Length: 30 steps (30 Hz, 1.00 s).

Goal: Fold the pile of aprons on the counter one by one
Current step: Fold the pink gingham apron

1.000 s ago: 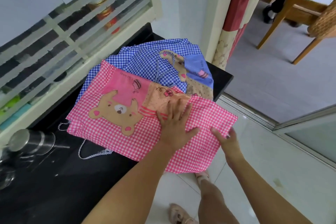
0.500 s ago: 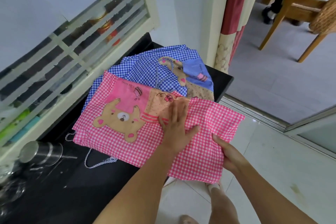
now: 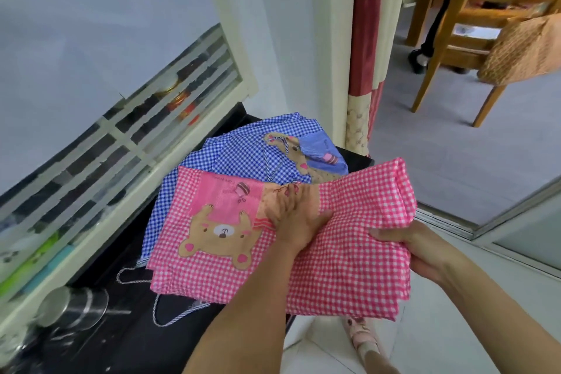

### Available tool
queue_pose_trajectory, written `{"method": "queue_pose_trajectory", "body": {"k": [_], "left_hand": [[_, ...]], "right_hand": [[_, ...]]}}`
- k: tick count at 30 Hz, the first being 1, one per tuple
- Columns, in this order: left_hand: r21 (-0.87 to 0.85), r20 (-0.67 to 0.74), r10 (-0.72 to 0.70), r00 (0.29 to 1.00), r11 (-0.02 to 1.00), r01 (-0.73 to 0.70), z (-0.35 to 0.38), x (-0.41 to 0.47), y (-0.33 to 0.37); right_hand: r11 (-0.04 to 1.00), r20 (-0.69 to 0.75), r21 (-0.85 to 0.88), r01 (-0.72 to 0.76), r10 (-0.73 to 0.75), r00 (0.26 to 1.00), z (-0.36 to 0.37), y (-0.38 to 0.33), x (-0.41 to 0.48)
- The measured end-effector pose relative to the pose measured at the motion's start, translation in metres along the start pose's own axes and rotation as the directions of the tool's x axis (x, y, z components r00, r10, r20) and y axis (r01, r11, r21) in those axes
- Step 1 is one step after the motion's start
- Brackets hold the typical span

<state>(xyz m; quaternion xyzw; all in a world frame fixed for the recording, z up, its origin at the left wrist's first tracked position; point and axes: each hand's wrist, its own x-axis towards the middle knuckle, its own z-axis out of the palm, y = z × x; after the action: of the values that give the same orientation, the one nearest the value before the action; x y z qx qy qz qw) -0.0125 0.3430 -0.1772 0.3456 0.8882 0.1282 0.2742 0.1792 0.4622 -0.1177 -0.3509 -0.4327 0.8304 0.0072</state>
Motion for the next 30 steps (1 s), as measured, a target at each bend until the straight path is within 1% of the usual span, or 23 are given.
{"method": "queue_pose_trajectory", "body": {"k": [2, 4, 5, 6, 7, 8, 10, 11, 14, 15, 16, 17, 18, 19, 20, 21, 23, 24, 27, 29, 30], "left_hand": [[-0.084, 0.007, 0.03, 1.0, 0.996, -0.029, -0.005, 0.006, 0.0], [-0.298, -0.071, 0.05, 0.996, 0.952, -0.069, -0.012, 0.01, -0.001], [-0.412, -0.105, 0.016, 0.994, 0.91, -0.058, -0.015, 0.01, -0.003], [-0.509, -0.099, -0.044, 0.994, 0.861, -0.013, -0.023, 0.009, -0.002], [-0.607, -0.067, -0.098, 0.993, 0.794, 0.037, -0.032, 0.007, -0.002], [-0.714, -0.016, -0.145, 0.989, 0.694, 0.09, -0.042, 0.002, -0.002], [-0.891, 0.039, -0.194, 0.98, 0.436, 0.122, -0.058, -0.013, -0.006], [-0.931, 0.062, -0.194, 0.979, 0.342, 0.127, -0.064, -0.024, -0.011], [-0.957, 0.204, -0.072, 0.976, 0.194, 0.214, -0.069, -0.063, -0.033], [-0.952, 0.265, -0.021, 0.964, 0.154, 0.265, -0.07, -0.076, -0.038], [-0.936, 0.332, -0.017, 0.943, 0.119, 0.332, -0.072, -0.087, -0.042], [-0.93, 0.364, -0.047, 0.93, 0.038, 0.366, -0.07, -0.094, -0.051], [-0.909, 0.398, -0.034, 0.917, -0.151, 0.389, -0.068, -0.101, -0.058], [-0.902, 0.385, -0.114, 0.916, -0.255, 0.348, -0.07, -0.11, -0.063], [-0.922, 0.343, -0.094, 0.935, -0.226, 0.315, -0.074, -0.119, -0.067], [-0.94, 0.316, -0.089, 0.944, -0.163, 0.3, -0.073, -0.13, -0.075], [-0.96, 0.229, -0.171, 0.958, -0.204, 0.193, -0.07, -0.14, -0.095], [-0.958, 0.186, -0.185, 0.965, -0.254, 0.135, -0.067, -0.139, -0.108], [-0.964, 0.093, -0.365, 0.926, -0.265, -0.007, -0.063, -0.145, -0.133], [-0.959, 0.049, -0.441, 0.896, -0.272, -0.081, -0.06, -0.149, -0.144], [-0.95, 0.047, -0.48, 0.876, -0.292, -0.11, -0.056, -0.151, -0.148]], "right_hand": [[0.998, -0.031, 0.067, -0.005, 0.007, 0.999, -0.003, -0.008, -0.001], [0.984, -0.081, 0.178, -0.018, 0.033, 0.996, -0.006, -0.016, -0.002], [0.972, -0.104, 0.234, -0.016, 0.041, 0.994, -0.006, -0.02, -0.003], [0.965, -0.106, 0.26, -0.02, 0.049, 0.993, -0.002, -0.025, -0.003], [0.964, -0.105, 0.266, -0.021, 0.051, 0.993, 0.002, -0.03, -0.004], [0.966, -0.097, 0.258, -0.023, 0.049, 0.994, 0.009, -0.034, -0.006], [0.968, -0.051, 0.25, -0.02, 0.034, 0.998, 0.029, -0.047, -0.008], [0.973, -0.025, 0.231, -0.023, 0.029, 0.999, 0.04, -0.054, -0.008], [0.986, 0.045, 0.163, -0.019, 0.011, 0.999, 0.073, -0.07, 0.0], [0.99, 0.05, 0.138, -0.003, -0.003, 0.999, 0.086, -0.073, 0.004], [0.993, 0.038, 0.113, 0.017, -0.022, 0.999, 0.1, -0.075, 0.011], [0.994, 0.017, 0.101, 0.042, -0.044, 0.999, 0.114, -0.075, 0.018], [0.995, -0.002, 0.08, 0.055, -0.055, 0.998, 0.13, -0.074, 0.024], [0.996, -0.009, 0.063, 0.058, -0.057, 0.998, 0.144, -0.072, 0.03], [0.998, 0.004, 0.046, 0.049, -0.049, 0.999, 0.16, -0.068, 0.037], [0.999, 0.015, 0.029, 0.046, -0.046, 0.999, 0.172, -0.063, 0.045], [0.996, 0.06, -0.045, 0.076, -0.074, 0.995, 0.2, -0.053, 0.061], [0.991, 0.091, -0.091, 0.097, -0.088, 0.992, 0.214, -0.047, 0.07], [0.958, 0.169, -0.243, 0.154, -0.115, 0.979, 0.254, -0.025, 0.093], [0.916, 0.209, -0.376, 0.139, -0.062, 0.976, 0.278, -0.009, 0.103], [0.887, 0.263, -0.447, 0.115, 0.007, 0.965, 0.285, -0.001, 0.108]]}}
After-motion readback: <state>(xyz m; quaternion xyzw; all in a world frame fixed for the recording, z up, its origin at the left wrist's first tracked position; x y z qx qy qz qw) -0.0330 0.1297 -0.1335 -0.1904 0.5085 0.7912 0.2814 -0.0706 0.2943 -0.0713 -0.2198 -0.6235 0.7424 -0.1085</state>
